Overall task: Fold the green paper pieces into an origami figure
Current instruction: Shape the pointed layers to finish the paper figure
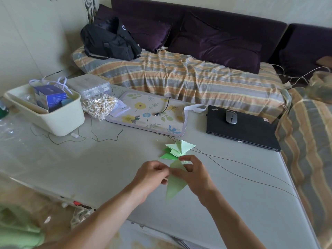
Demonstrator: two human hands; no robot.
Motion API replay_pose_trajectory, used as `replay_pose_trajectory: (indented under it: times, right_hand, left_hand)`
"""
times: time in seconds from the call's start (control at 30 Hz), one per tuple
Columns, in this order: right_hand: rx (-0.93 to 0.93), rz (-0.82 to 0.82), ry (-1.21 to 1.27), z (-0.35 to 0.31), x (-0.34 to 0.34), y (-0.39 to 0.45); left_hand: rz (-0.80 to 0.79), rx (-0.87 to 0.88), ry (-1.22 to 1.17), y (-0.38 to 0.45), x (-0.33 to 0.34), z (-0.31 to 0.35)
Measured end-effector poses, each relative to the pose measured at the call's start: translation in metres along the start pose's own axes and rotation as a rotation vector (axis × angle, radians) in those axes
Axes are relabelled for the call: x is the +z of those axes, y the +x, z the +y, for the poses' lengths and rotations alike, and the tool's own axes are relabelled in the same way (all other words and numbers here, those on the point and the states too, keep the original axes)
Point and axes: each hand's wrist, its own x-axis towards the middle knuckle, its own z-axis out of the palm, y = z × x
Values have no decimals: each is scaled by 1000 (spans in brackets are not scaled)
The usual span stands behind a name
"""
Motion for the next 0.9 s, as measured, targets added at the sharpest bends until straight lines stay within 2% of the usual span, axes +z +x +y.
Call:
replay_pose_trajectory:
  times: [0.13,0.3,0.63,0.9]
  right_hand:
    - [-38,-96,-36,-2,2,-3]
    - [17,-71,-1,2,2,2]
    - [-15,23,115,6,-1,8]
    - [-39,17,137,3,-1,6]
  left_hand:
    - [78,27,-74,2,-2,1]
    - [214,24,-181,4,-6,-2]
    - [141,-73,-418,-1,-5,8]
    - [160,-116,-386,0,-6,10]
